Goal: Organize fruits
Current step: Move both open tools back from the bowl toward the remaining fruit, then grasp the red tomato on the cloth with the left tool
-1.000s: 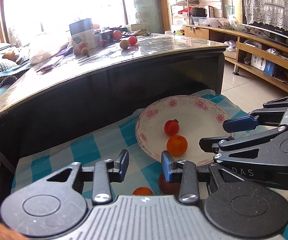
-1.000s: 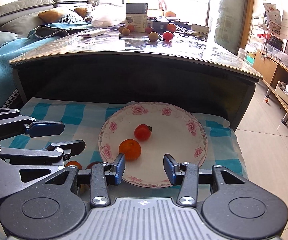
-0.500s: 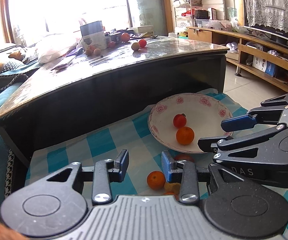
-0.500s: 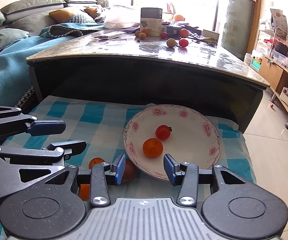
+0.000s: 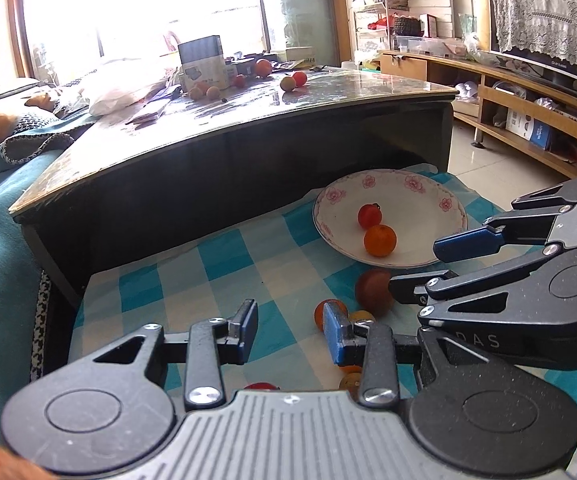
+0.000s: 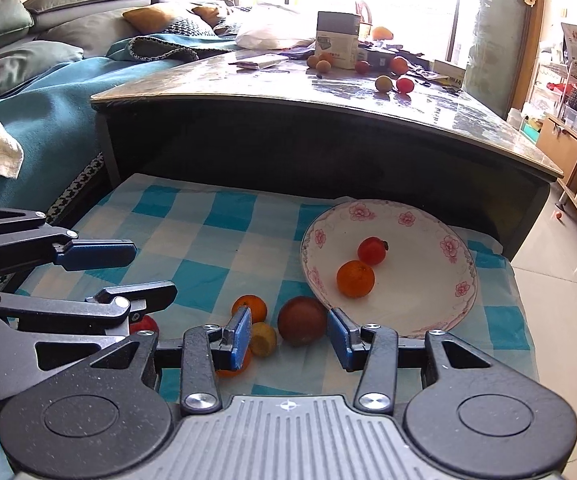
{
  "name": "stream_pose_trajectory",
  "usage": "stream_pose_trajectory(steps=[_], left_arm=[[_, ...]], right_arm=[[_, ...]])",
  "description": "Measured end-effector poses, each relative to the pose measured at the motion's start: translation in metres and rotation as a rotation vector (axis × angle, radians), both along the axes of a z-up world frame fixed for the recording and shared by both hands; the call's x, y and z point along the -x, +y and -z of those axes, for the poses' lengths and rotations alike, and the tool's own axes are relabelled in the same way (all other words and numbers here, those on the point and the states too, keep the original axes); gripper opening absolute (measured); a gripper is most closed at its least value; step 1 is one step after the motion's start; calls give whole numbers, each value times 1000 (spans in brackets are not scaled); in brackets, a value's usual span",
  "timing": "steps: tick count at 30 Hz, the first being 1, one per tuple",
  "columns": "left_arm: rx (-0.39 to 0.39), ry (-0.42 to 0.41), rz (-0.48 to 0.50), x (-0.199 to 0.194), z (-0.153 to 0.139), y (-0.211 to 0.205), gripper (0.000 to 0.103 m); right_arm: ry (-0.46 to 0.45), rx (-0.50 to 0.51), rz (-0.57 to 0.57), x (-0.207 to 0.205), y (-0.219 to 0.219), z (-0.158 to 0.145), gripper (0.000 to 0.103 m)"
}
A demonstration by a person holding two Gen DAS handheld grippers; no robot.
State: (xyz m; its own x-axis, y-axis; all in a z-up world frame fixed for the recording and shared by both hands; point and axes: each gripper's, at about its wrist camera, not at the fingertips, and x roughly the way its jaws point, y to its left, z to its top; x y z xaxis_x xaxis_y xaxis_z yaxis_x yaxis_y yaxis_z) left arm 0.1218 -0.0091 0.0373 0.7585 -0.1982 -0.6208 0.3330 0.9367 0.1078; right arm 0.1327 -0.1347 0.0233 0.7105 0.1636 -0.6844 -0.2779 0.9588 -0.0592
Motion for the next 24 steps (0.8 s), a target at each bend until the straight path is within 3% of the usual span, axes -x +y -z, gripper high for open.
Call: stream_pose_trajectory(steps=[8, 14, 24], left_arm=[[9, 23, -2, 15, 6, 13, 44], [13, 66, -6, 28, 26, 29, 47], [16, 103, -38, 17, 45, 49, 47]], right_arm=[[43, -22, -7, 14, 9, 7, 39], [84, 9, -52, 18, 18, 25, 47], [137, -11, -61, 11, 13, 41, 48]])
